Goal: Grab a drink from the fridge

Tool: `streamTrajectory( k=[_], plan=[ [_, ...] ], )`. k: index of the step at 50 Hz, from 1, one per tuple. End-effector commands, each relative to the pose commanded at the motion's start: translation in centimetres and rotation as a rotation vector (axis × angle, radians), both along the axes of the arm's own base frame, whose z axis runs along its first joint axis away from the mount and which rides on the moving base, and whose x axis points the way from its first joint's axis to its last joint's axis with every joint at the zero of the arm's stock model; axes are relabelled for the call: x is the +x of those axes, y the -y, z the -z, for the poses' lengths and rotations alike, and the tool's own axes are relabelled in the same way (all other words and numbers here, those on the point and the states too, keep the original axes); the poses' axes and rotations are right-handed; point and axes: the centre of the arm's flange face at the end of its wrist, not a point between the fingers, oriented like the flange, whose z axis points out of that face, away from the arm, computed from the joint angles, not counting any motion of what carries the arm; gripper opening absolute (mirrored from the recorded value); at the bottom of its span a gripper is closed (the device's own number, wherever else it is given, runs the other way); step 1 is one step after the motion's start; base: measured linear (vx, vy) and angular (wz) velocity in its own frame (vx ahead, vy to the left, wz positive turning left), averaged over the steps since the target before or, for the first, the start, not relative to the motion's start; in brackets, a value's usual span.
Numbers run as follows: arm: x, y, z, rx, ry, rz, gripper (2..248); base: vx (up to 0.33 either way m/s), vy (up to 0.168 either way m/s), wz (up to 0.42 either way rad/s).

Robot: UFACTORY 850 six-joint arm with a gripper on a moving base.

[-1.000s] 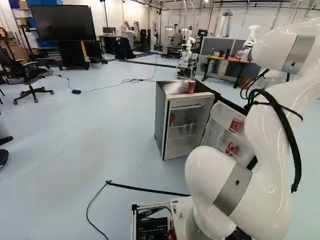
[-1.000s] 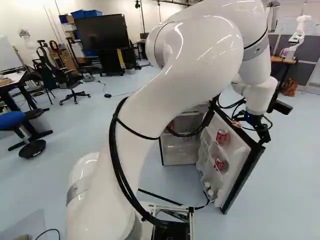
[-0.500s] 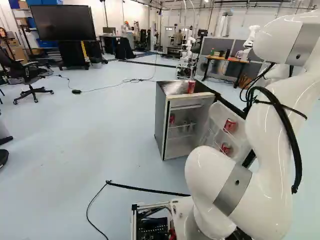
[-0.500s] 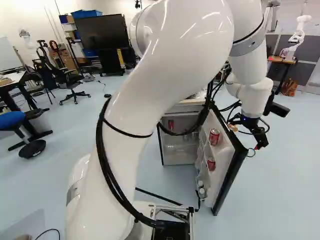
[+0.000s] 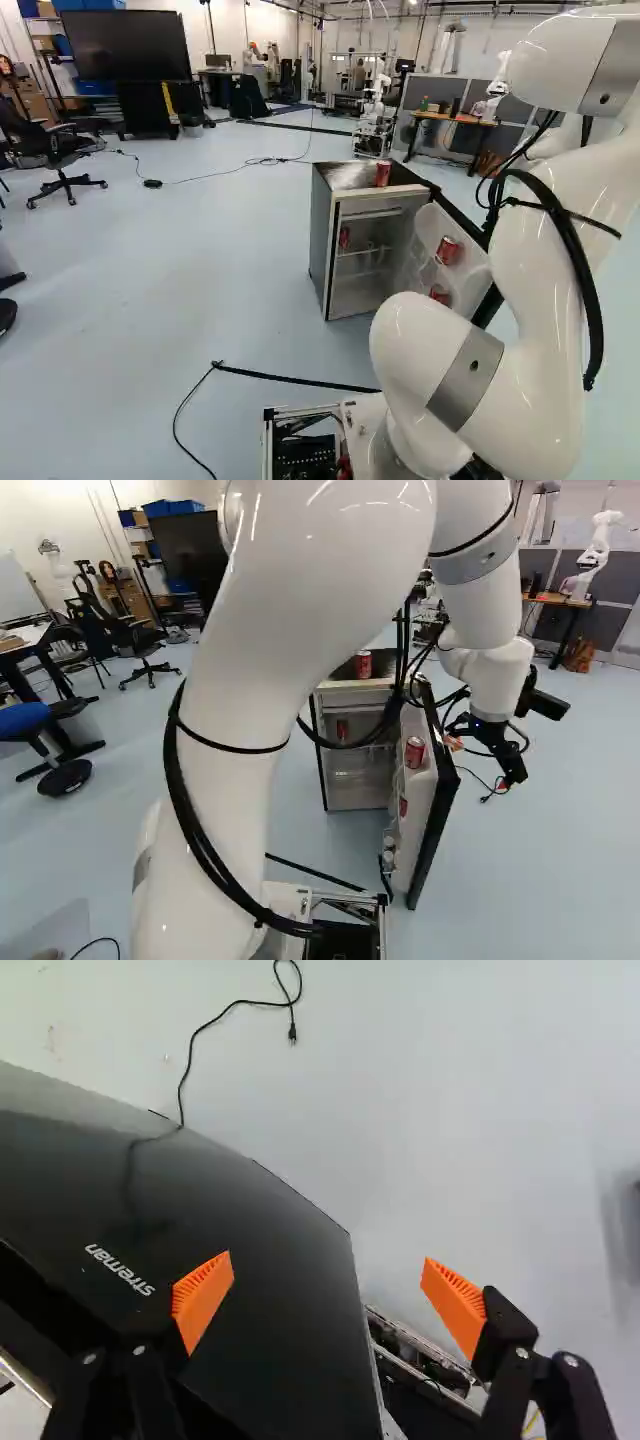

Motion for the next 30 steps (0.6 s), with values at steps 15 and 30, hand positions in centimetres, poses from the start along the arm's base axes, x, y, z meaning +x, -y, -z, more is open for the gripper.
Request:
streamTrajectory(
  k=[15, 30],
  plan=[
    [-1.4, -2.4, -0.1, 0.001, -0.01, -0.014, 247, 0.0, 0.0, 0.0],
    [-2.5, -5.0, -0.2, 0.0, -0.016, -0.032, 247, 0.0, 0.0, 0.0]
  ],
)
